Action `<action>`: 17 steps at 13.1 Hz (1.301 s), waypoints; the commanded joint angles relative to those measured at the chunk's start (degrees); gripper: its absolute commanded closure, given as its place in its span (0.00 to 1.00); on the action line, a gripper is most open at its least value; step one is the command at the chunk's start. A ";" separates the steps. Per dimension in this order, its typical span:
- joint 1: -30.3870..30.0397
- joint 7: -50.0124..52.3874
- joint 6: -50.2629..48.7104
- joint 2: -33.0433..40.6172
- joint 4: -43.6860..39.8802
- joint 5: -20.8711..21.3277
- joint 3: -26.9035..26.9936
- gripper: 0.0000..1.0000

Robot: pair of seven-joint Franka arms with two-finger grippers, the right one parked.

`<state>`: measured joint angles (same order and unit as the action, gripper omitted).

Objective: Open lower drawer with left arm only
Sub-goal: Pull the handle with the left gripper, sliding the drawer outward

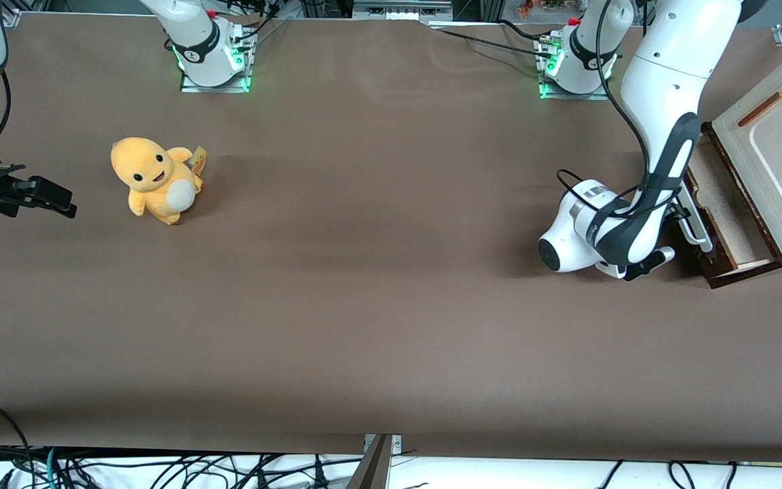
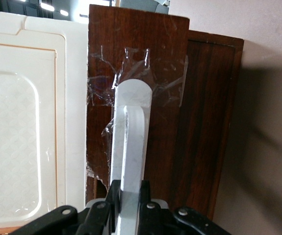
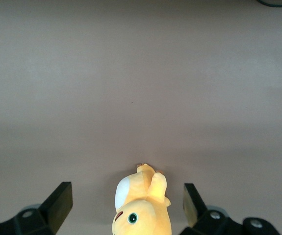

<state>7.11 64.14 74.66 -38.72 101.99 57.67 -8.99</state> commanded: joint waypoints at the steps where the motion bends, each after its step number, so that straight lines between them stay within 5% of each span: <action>1: 1.06 0.99 -4.09 0.49 -1.53 -3.00 -1.11 0.65; 5: 0.98 1.16 -3.91 -0.13 -1.44 -2.91 -1.11 0.55; 17: 1.24 0.99 -3.82 -0.13 -6.10 -7.66 -1.82 0.53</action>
<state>7.98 65.29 72.03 -38.72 97.38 51.60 -10.50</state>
